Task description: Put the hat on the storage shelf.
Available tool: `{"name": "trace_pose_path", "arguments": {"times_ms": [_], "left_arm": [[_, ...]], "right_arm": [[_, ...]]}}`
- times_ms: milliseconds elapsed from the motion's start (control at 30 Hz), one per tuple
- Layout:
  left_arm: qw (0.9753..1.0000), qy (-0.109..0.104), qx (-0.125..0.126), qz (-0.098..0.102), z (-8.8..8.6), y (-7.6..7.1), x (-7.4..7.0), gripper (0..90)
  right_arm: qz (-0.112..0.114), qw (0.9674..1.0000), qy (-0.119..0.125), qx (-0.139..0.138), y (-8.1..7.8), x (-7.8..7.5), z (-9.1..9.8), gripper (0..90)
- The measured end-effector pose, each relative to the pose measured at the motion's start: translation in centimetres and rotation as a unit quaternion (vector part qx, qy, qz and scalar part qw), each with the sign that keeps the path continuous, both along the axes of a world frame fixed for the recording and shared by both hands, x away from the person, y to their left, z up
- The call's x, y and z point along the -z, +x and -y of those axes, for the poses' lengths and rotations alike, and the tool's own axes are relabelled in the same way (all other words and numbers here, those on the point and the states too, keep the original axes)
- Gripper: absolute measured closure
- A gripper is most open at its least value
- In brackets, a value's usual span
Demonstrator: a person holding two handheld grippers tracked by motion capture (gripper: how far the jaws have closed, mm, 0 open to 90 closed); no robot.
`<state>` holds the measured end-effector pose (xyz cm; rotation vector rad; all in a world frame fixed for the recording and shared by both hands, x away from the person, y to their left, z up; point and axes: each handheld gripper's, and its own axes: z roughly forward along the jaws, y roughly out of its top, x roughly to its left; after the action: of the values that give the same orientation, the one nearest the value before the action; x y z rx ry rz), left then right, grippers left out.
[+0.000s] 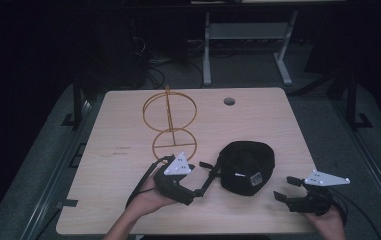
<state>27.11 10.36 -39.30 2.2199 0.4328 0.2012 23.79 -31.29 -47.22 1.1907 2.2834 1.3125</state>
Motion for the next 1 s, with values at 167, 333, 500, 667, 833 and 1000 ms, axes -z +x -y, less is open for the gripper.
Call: {"name": "trace_pose_path", "arguments": {"times_ms": [167,333,500,667,833,1000], "left_arm": [[0.9999,0.001,0.014,0.003,1.3,0.1,-0.5,19.9],[0.9996,0.001,0.028,0.002,2.5,0.1,-0.7,20.4],[0.999,0.003,0.044,0.002,4.3,0.4,-1.1,21.1],[0.9981,0.007,0.061,0.002,5.9,0.7,-1.5,22.1],[0.9975,0.018,0.069,0.002,7.2,1.4,-1.5,23.4],[0.9966,0.027,0.078,-0.006,8.5,2.0,-1.3,26.1]], "right_arm": [[-0.001,1.0,-0.001,0.0,0.0,0.0,0.0,18.5],[0.002,1.0,-0.001,-0.001,0.0,0.0,0.0,18.5],[0.001,1.0,-0.003,-0.003,0.0,0.0,0.0,18.5],[0.003,1.0,-0.001,-0.002,0.0,0.0,0.0,18.5],[0.002,1.0,-0.003,-0.005,-0.1,0.0,0.0,18.5],[0.001,1.0,-0.001,-0.005,-0.1,0.0,0.0,18.5]]}}
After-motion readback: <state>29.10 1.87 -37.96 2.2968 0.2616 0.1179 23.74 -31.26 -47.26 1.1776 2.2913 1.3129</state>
